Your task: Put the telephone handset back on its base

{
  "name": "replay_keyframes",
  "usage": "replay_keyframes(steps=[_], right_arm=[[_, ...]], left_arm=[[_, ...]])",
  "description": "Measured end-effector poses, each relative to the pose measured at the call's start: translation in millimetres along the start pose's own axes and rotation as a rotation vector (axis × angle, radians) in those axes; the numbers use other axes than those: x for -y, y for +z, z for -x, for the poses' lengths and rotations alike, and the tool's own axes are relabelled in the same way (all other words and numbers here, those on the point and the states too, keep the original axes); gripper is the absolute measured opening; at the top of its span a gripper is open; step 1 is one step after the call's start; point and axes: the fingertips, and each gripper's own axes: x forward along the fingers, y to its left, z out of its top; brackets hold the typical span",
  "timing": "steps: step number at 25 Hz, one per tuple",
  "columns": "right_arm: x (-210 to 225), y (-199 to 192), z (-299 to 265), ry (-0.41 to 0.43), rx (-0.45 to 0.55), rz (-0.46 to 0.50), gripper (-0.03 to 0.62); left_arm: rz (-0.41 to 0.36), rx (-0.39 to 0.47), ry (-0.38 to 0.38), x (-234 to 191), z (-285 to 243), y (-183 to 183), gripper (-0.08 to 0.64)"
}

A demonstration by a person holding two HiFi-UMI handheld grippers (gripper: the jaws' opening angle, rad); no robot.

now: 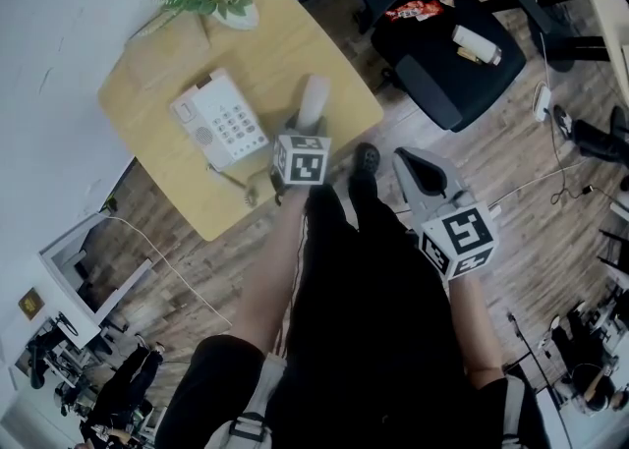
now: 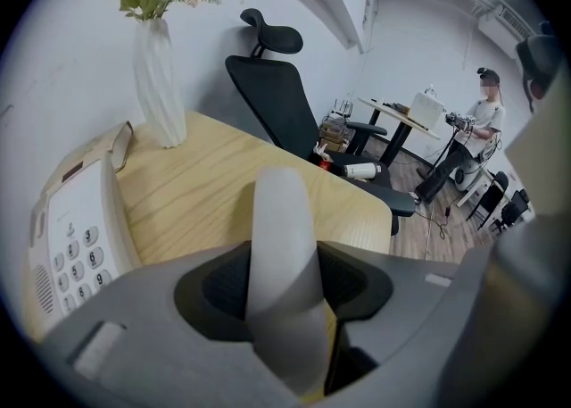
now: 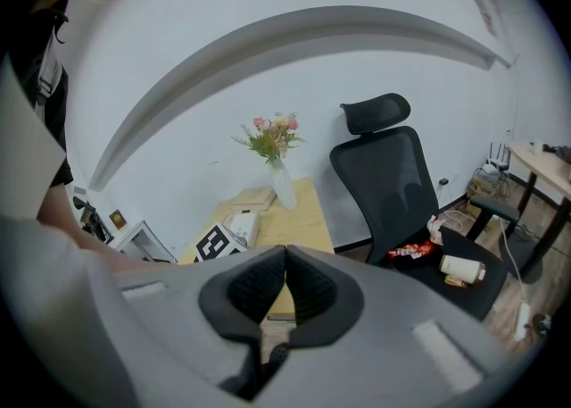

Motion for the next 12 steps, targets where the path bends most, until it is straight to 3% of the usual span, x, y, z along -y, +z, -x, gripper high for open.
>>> replay_keyframes(steps=[12], right_arm=[[-7,5,9,-0.001,0.030,0.004,0.005]], left_arm=[[0.016,0.020,-0.028,7,22,-2,0.212]])
